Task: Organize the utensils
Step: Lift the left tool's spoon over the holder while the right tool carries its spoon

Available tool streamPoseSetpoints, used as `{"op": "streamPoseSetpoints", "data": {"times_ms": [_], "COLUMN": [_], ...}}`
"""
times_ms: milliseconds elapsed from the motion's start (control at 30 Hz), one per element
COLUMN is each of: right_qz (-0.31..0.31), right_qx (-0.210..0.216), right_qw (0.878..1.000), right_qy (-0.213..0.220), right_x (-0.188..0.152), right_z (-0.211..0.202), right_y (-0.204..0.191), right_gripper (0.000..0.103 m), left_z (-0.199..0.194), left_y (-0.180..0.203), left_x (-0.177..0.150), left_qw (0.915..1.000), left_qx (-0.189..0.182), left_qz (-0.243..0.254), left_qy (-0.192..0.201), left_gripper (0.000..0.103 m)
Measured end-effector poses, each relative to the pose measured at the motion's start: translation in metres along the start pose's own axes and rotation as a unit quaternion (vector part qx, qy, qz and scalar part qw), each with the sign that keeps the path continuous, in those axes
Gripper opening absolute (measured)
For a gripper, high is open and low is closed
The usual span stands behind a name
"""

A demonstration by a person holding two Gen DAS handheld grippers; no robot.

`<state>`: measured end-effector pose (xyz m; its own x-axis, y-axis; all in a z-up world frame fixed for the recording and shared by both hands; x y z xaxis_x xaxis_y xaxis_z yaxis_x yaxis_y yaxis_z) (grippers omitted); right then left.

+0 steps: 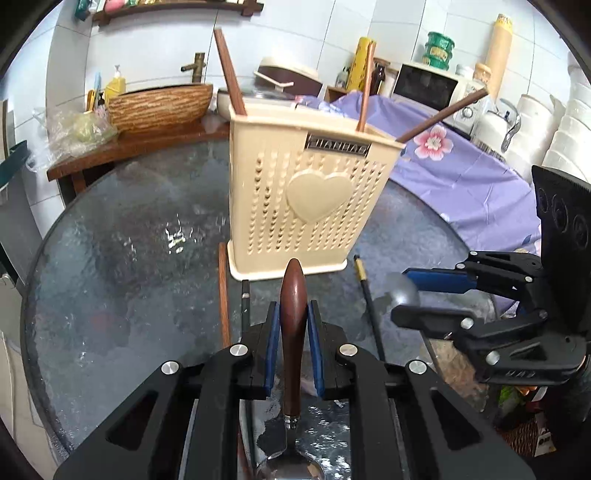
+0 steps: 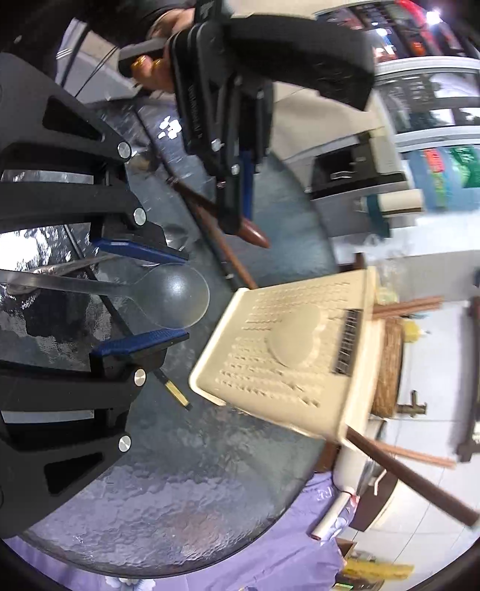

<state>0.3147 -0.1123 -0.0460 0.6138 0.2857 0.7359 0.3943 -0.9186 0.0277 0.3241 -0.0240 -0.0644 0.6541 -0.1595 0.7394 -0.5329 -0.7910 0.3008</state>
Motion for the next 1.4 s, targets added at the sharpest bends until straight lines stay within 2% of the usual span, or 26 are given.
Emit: {"op": "streamPoseSetpoints", "data": {"times_ms": [167,600,900,1167,1400], "right_qz": [0.019,0.042,0.034,0.033,0.045], "right_qx": [-0.003,0.013,0.015,0.017,0.021], "right_qw": [0.999,0.998,0.998,0.997,0.993], "right_qy": [0.028,0.046,0.058,0.07,0.104], "right_x": [0.007,0.01,0.013,0.025,0.049], "right_z": [-0.023,-0.048,-0.056,-0.061,-0.075], "right_y": [0.009,0.015,0.01,0.008,0.01], "right_gripper": [0.037,0.037,0.037,0.037,0.037], "left_z": [-0.011,-0.039,-0.049,-0.058,-0.07], "left_y": [0.013,0.031,0.039,0.041,0.046], "left_x": [0.006,0.014,0.014,0.022,0.042], "left_qw": [0.9998,0.9988,0.998,0.997,0.9953], "left_qx": [-0.002,-0.011,-0.016,-0.019,-0.023], "left_qz": [0.008,0.017,0.025,0.025,0.029], "left_qy": [0.016,0.045,0.056,0.07,0.089], "left_gripper": [0.015,0.015,0.015,0.015,0.015]}}
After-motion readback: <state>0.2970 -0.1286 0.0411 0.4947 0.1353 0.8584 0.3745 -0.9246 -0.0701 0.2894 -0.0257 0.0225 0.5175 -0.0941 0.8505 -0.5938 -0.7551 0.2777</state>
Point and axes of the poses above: each gripper's, at about its wrist camera, not at the fingertips, and z roughly the way its jaws point, y to its right, x to its top, the point moved 7 cm from there along z, roughly the way its jaws point, and after that the axes turned 10 degrees about -x, right-handed, at the moved point
